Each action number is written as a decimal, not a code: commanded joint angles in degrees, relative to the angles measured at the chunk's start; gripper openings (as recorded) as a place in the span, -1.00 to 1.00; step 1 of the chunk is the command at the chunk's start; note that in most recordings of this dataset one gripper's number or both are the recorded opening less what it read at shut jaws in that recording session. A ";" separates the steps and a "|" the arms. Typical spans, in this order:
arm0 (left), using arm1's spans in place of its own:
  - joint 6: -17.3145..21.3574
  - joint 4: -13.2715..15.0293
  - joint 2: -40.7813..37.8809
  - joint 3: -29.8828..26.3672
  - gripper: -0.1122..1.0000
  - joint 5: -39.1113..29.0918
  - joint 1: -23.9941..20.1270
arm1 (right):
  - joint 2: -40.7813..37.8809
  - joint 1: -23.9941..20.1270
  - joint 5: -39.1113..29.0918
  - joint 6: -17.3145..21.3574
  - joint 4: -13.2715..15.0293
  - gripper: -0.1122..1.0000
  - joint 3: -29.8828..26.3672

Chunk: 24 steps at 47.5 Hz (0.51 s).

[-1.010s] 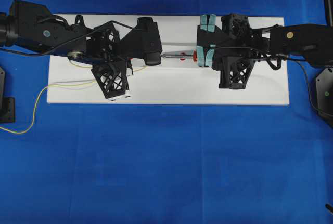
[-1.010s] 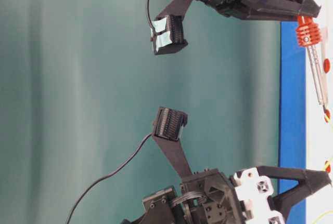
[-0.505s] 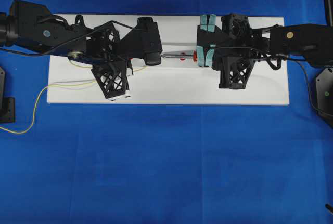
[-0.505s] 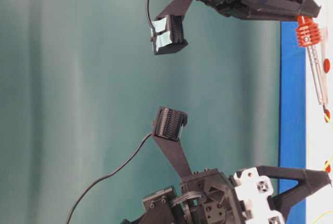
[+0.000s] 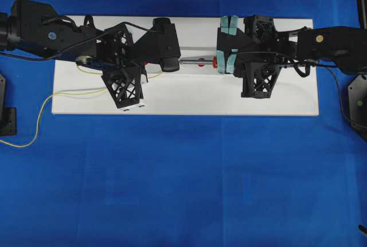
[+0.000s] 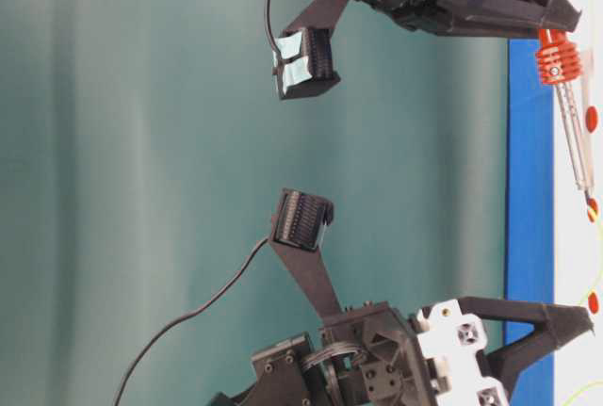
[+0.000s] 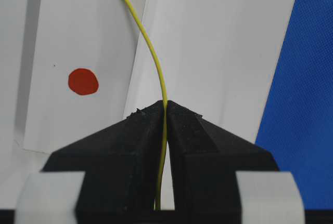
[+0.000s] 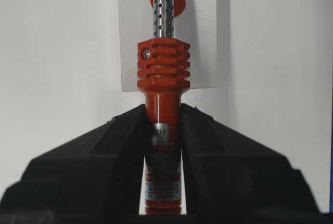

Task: Touch the tip of the soldering iron to the tip of the solder at the mark.
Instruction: 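Touch iron tip to wire tip at the middle red dot, then withdraw left gripper left and right gripper right from the middle dot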

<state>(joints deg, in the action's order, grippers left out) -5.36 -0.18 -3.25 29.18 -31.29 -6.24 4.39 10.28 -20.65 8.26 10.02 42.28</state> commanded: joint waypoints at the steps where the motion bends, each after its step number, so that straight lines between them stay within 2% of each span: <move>1: 0.00 -0.09 0.88 -1.32 -0.76 -0.09 0.09 | 0.53 0.00 0.44 -0.09 0.00 -0.69 -1.32; 24: 0.18 -0.09 1.23 -1.49 -0.76 -0.53 0.18 | 0.53 0.00 0.53 -0.09 0.00 -0.69 -1.32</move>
<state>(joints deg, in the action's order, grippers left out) -5.27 -0.18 -3.25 28.92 -32.08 -6.15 4.39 10.28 -20.65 8.26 10.02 42.28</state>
